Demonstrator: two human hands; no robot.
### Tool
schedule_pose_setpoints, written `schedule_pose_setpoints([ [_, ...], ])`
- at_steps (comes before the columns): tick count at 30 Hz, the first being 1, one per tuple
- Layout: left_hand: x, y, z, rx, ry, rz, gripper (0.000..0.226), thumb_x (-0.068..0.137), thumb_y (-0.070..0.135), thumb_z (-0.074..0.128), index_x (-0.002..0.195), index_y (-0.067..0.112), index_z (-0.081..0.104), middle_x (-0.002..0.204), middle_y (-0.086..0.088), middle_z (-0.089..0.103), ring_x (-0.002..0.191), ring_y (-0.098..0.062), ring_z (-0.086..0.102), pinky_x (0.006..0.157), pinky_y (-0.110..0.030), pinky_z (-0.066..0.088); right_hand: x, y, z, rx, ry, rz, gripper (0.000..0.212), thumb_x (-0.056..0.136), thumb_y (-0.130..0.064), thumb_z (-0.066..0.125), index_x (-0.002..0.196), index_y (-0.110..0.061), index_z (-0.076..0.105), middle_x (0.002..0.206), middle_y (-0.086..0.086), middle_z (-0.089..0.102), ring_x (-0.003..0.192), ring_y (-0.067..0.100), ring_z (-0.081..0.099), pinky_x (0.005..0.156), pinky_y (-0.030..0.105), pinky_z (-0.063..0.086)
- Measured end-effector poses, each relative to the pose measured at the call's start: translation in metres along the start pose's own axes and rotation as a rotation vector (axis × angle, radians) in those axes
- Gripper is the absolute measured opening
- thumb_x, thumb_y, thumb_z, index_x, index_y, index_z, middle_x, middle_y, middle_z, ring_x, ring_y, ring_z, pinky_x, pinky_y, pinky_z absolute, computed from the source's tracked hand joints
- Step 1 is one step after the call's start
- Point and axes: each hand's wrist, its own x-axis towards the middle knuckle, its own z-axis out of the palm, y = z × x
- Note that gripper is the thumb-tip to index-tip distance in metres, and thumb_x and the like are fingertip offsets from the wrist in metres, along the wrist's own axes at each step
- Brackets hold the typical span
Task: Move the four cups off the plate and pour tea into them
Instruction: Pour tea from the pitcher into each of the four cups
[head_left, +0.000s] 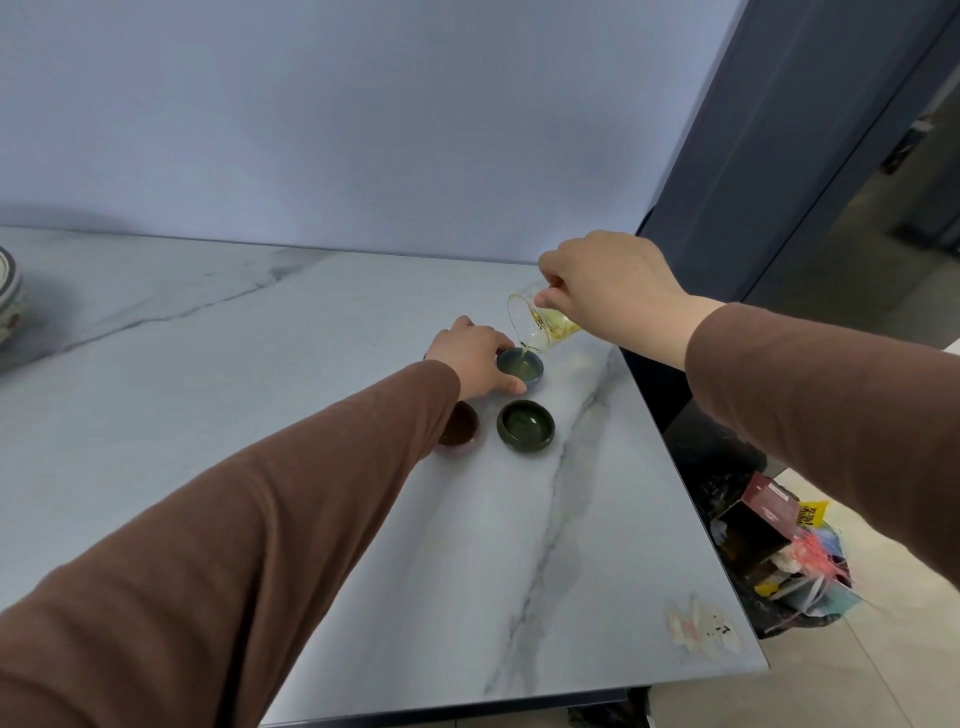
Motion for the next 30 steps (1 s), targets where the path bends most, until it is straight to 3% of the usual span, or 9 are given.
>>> schedule_pose_setpoints([
  [23, 0.010, -0.002, 0.006, 0.006, -0.033, -0.047, 0.076, 0.067, 0.070, 0.071, 0.133, 0.038, 0.054, 0.122, -0.006, 0.051, 0.114, -0.027, 0.049, 0.098, -0.043, 0.048, -0.004, 0.000, -0.002, -0.024, 0.017, -0.025, 0.030, 0.098, -0.045, 0.051, 0.085, -0.018, 0.056, 0.080, -0.001, 0.059, 0.076, 0.022, 0.053, 0.057, 0.031, 0.038],
  [26, 0.009, -0.003, 0.006, 0.001, -0.035, -0.034, 0.076, 0.066, 0.072, 0.069, 0.133, 0.040, 0.054, 0.122, -0.004, 0.053, 0.115, -0.026, 0.048, 0.097, -0.042, 0.047, -0.009, 0.007, 0.004, 0.037, 0.008, 0.085, 0.030, 0.097, -0.045, 0.051, 0.083, -0.019, 0.055, 0.075, -0.001, 0.060, 0.069, 0.021, 0.053, 0.055, 0.030, 0.037],
  [30, 0.006, -0.001, 0.004, 0.064, -0.030, 0.014, 0.075, 0.075, 0.068, 0.064, 0.140, 0.033, 0.049, 0.129, -0.004, 0.057, 0.126, -0.025, 0.041, 0.099, -0.041, 0.043, -0.024, 0.021, 0.020, 0.259, -0.045, 0.369, 0.033, 0.093, -0.051, 0.052, 0.080, -0.022, 0.059, 0.071, -0.004, 0.059, 0.068, 0.021, 0.057, 0.057, 0.031, 0.042],
])
